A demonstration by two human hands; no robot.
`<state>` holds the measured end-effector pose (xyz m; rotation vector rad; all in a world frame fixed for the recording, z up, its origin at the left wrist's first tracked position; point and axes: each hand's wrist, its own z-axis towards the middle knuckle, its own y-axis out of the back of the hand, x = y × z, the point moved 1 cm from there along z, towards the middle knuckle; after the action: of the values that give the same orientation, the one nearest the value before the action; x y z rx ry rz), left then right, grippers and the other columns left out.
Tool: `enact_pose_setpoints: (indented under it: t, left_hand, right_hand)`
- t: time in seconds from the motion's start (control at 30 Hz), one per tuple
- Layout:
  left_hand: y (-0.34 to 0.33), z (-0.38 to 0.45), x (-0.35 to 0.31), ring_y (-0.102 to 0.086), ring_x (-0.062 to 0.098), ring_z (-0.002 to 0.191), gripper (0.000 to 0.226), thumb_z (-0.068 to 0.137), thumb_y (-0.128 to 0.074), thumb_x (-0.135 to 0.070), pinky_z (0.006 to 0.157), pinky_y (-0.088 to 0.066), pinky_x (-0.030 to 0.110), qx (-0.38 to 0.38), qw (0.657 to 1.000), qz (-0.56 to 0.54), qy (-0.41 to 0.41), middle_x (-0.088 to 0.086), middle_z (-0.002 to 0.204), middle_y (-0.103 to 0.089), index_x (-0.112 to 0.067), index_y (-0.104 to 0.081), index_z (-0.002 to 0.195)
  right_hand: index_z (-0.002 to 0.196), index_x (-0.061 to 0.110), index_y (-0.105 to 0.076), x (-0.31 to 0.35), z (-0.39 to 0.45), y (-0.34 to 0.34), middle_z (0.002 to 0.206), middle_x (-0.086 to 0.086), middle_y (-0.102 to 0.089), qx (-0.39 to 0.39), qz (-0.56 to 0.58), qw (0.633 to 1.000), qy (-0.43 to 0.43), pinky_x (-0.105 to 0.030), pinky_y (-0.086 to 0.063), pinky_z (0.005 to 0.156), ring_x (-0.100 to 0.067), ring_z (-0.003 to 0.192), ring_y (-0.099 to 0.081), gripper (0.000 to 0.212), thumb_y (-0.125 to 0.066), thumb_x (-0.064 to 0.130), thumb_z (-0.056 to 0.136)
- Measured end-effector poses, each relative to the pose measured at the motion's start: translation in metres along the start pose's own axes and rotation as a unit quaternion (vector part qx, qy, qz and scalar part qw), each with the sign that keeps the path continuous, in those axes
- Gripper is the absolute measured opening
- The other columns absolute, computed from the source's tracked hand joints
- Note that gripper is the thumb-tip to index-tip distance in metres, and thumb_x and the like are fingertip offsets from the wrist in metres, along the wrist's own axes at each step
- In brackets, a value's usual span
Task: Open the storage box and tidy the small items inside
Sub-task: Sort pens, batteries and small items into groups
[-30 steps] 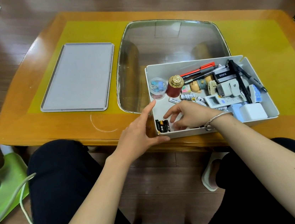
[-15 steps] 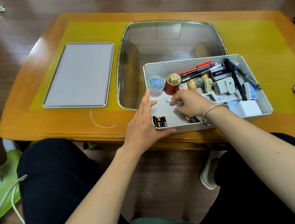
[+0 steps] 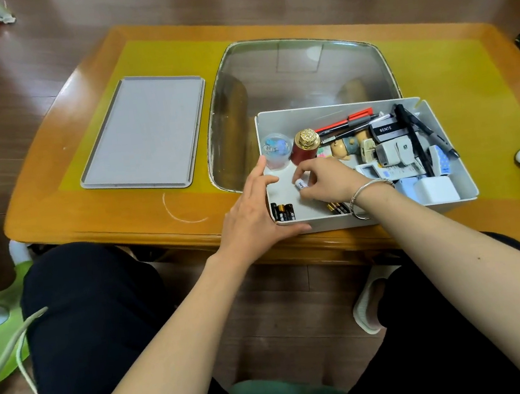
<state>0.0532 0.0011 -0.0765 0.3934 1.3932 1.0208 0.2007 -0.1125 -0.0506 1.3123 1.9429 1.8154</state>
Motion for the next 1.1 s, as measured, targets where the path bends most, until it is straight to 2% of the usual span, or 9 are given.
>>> enact_pose_setpoints:
  t: [0.2,0.33,0.43,0.53,0.63,0.73,0.8,1.0,1.1]
  left_hand:
    - [0.001,0.0,0.001,-0.045,0.016,0.129,0.095,0.051,-0.062,-0.083,0.078,-0.05,0.029,-0.007,1.0,0.002,-0.013,-0.015,0.158,-0.012,-0.03,-0.036,0.125]
    - [0.002,0.0,0.002,-0.044,0.016,0.13,0.091,0.052,-0.065,-0.08,0.08,-0.049,0.03,-0.009,1.0,-0.004,-0.021,-0.013,0.157,-0.014,-0.032,-0.035,0.124]
    - [0.001,0.001,0.002,-0.045,0.017,0.13,0.09,0.053,-0.064,-0.08,0.078,-0.045,0.025,-0.012,1.0,-0.007,-0.023,-0.011,0.157,-0.016,-0.032,-0.035,0.123]
    - [-0.001,0.001,0.004,-0.045,0.016,0.129,0.089,0.053,-0.065,-0.079,0.078,-0.045,0.024,-0.013,1.0,-0.008,-0.024,-0.011,0.157,-0.016,-0.032,-0.036,0.122]
    - [-0.002,0.001,0.006,-0.044,0.014,0.129,0.087,0.053,-0.068,-0.077,0.079,-0.044,0.024,-0.018,0.999,-0.017,-0.03,-0.013,0.157,-0.016,-0.035,-0.036,0.122]
    - [-0.002,0.001,0.007,-0.044,0.014,0.129,0.086,0.053,-0.067,-0.077,0.08,-0.043,0.023,-0.022,0.999,-0.026,-0.035,-0.012,0.157,-0.018,-0.036,-0.035,0.122]
    - [-0.002,0.001,0.007,-0.044,0.014,0.13,0.087,0.054,-0.067,-0.077,0.081,-0.043,0.023,-0.021,0.999,-0.027,-0.034,-0.011,0.157,-0.018,-0.035,-0.035,0.123]
    - [-0.002,0.0,0.007,-0.041,0.014,0.132,0.085,0.055,-0.069,-0.075,0.085,-0.048,0.029,-0.02,0.999,-0.028,-0.035,-0.011,0.158,-0.017,-0.035,-0.036,0.122]
    - [-0.001,0.0,0.006,-0.039,0.015,0.134,0.086,0.055,-0.07,-0.073,0.086,-0.049,0.03,-0.018,0.999,-0.024,-0.032,-0.009,0.158,-0.017,-0.033,-0.036,0.123]
  right_hand:
    - [0.097,0.012,-0.061,0.018,0.007,0.001,0.065,-0.004,-0.067,-0.047,0.176,0.982,-0.049,-0.011,-0.044,0.044,-0.008,0.053,-0.064,0.015,-0.067,0.013,0.082]
    - [0.108,0.006,-0.058,0.024,0.01,-0.006,0.074,-0.014,-0.071,-0.007,0.253,0.965,-0.066,-0.021,-0.054,0.051,-0.021,0.062,-0.069,0.024,-0.066,0.01,0.086]
    - [0.117,0.006,-0.057,0.023,0.013,-0.01,0.083,-0.018,-0.072,0.017,0.219,0.973,-0.074,-0.037,-0.056,0.079,-0.027,0.08,-0.071,0.031,-0.064,0.008,0.087]
    - [0.121,0.007,-0.057,0.024,0.015,-0.011,0.088,-0.017,-0.072,0.035,0.207,0.975,-0.072,-0.037,-0.052,0.089,-0.026,0.088,-0.069,0.039,-0.065,0.005,0.083]
    - [0.117,0.004,-0.061,0.029,0.016,-0.012,0.092,-0.015,-0.07,0.062,0.208,0.975,-0.055,-0.034,-0.052,0.087,-0.025,0.09,-0.067,0.034,-0.064,0.005,0.084]
    - [0.116,-0.001,-0.061,0.029,0.014,-0.01,0.092,-0.025,-0.069,0.089,0.226,0.969,-0.048,-0.041,-0.053,0.088,-0.035,0.091,-0.067,0.031,-0.059,-0.001,0.085]
    - [0.118,-0.001,-0.059,0.027,0.014,-0.01,0.095,-0.023,-0.07,0.092,0.23,0.968,-0.041,-0.042,-0.052,0.09,-0.035,0.094,-0.067,0.032,-0.056,-0.003,0.086]
    - [0.121,0.002,-0.057,0.028,0.011,-0.008,0.09,-0.009,-0.072,0.097,0.222,0.97,-0.03,-0.03,-0.054,0.084,-0.025,0.091,-0.068,0.036,-0.053,-0.005,0.086]
    - [0.12,0.004,-0.056,0.025,0.009,-0.003,0.095,-0.011,-0.071,0.117,0.212,0.97,-0.03,-0.02,-0.052,0.066,-0.019,0.083,-0.066,0.035,-0.055,-0.005,0.086]
